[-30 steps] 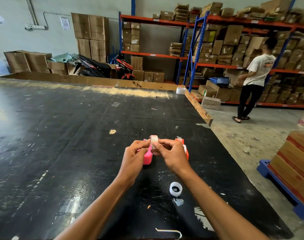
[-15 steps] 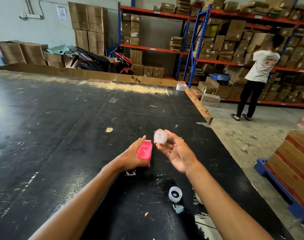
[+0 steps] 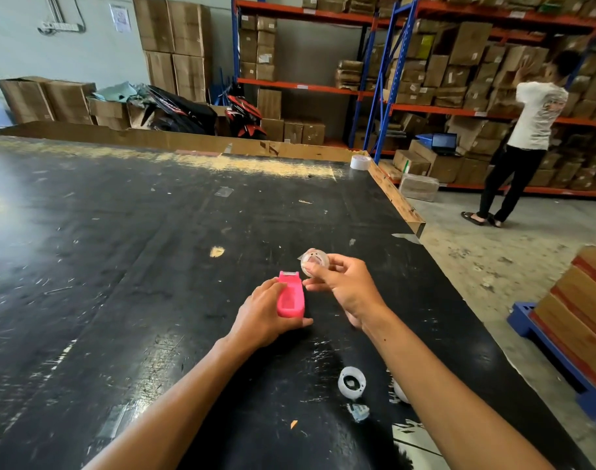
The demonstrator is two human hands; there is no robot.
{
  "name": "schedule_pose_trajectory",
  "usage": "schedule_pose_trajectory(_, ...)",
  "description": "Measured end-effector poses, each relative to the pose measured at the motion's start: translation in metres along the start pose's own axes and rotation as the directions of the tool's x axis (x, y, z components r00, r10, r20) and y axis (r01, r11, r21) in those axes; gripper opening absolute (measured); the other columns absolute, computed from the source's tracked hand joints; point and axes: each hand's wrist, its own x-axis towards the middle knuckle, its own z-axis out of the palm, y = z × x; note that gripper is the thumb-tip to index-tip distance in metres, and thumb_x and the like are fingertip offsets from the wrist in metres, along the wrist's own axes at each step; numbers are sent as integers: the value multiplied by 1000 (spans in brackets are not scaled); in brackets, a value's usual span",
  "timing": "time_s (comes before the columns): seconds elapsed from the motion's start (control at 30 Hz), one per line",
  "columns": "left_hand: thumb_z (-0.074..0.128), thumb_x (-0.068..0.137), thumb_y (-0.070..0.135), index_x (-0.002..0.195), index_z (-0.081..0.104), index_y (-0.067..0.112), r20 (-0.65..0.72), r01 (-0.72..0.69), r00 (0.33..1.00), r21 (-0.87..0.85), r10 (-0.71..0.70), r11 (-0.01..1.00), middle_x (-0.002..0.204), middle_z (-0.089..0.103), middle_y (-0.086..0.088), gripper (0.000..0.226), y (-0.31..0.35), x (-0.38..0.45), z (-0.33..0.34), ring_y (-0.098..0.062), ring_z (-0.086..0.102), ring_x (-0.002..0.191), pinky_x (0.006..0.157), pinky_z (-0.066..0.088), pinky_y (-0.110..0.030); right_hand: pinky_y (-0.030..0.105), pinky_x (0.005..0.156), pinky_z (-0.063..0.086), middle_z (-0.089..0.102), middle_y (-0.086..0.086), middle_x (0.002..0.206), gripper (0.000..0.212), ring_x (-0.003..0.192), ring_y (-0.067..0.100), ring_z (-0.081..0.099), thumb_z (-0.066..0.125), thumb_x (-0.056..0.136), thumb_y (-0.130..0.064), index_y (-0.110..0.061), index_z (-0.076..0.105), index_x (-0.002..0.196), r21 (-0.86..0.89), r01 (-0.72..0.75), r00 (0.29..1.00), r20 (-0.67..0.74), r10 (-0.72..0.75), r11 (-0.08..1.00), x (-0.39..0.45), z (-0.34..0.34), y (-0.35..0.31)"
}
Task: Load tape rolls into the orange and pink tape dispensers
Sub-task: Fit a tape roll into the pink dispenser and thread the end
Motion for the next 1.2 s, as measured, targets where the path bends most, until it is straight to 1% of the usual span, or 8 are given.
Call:
schedule_pose_trajectory(0.1, 77, 55, 71, 130, 49, 22, -58, -27, 998, -20, 26, 999, 129, 52, 3, 94, 2, -1, -6, -18, 48, 121, 98, 44, -34, 23, 61, 60, 70, 11, 82, 19, 64, 20, 70, 71, 83, -8, 3, 68, 99, -166, 54, 999, 0, -54, 985, -1, -2, -2)
schedule_pose_trajectory(0.27, 83, 45, 61, 155, 9, 31, 207, 1, 977, -209, 43, 978, 163, 15, 4, 136, -15, 17, -23, -12, 15, 150, 122, 20, -39, 19, 59, 59, 70, 14, 86, 14, 65, 18, 70, 71, 84, -7, 0, 68, 96, -104, 23, 999, 34, -19, 994, -4, -8, -4)
schedule_pose_trajectory(0.37, 89, 49, 52, 155, 13, 31, 298, 49, 954, -250, 29, 967, 153, 39, 4, 132, -20, 20, -20, -12, 43, 134, 113, 36, -32, 21, 57, 59, 69, 14, 80, 19, 58, 17, 70, 71, 84, -10, 5, 67, 95, -183, 56, 998, 48, -48, 981, -4, -11, -1)
schedule_pose_trajectory(0.63, 90, 58, 45, 153, 23, 17, 127, -14, 991, -247, 47, 969, 148, 37, 4, 119, -11, 9, -5, -4, 40, 123, 101, 31, -18, 25, 53, 59, 67, 16, 71, 25, 47, 11, 67, 67, 88, -14, 10, 63, 90, -441, 155, 987, 27, -160, 884, 3, -2, 14)
schedule_pose_trajectory(0.8, 85, 56, 56, 156, 12, 16, 128, 2, 992, -210, 25, 978, 153, 30, 2, 130, -9, 3, -1, -15, 32, 141, 117, 28, -33, 40, 69, 62, 71, 12, 78, 21, 62, 20, 73, 72, 84, -19, 0, 68, 91, -498, 115, 993, 31, -115, 859, 7, 3, 19)
schedule_pose_trajectory(0.9, 75, 51, 61, 157, 3, 20, 191, 12, 981, -202, 28, 979, 157, 24, 4, 135, -15, 4, -4, -16, 26, 145, 118, 25, -32, 43, 77, 61, 72, 9, 81, 23, 73, 23, 74, 72, 83, -21, 0, 70, 93, -465, 33, 999, 35, -19, 885, 10, 5, 18)
schedule_pose_trajectory(1.07, 84, 65, 37, 157, 6, 20, 160, 11, 987, -229, 27, 973, 157, 28, 5, 122, -21, 3, -4, -13, 33, 141, 103, 31, -18, 44, 72, 60, 75, 11, 77, 19, 67, 19, 71, 71, 83, -24, -5, 72, 85, -663, 131, 991, 107, -80, 737, 12, 8, 20)
schedule_pose_trajectory(1.2, 85, 63, 35, 157, 7, 23, 160, 61, 987, -272, -17, 960, 152, 36, 5, 122, -21, 2, -6, -11, 46, 127, 62, 52, -12, 40, 74, 56, 74, 2, 81, 19, 81, 21, 68, 73, 76, -33, -15, 73, 80, -811, 170, 979, 74, -189, 560, 9, 14, 19)
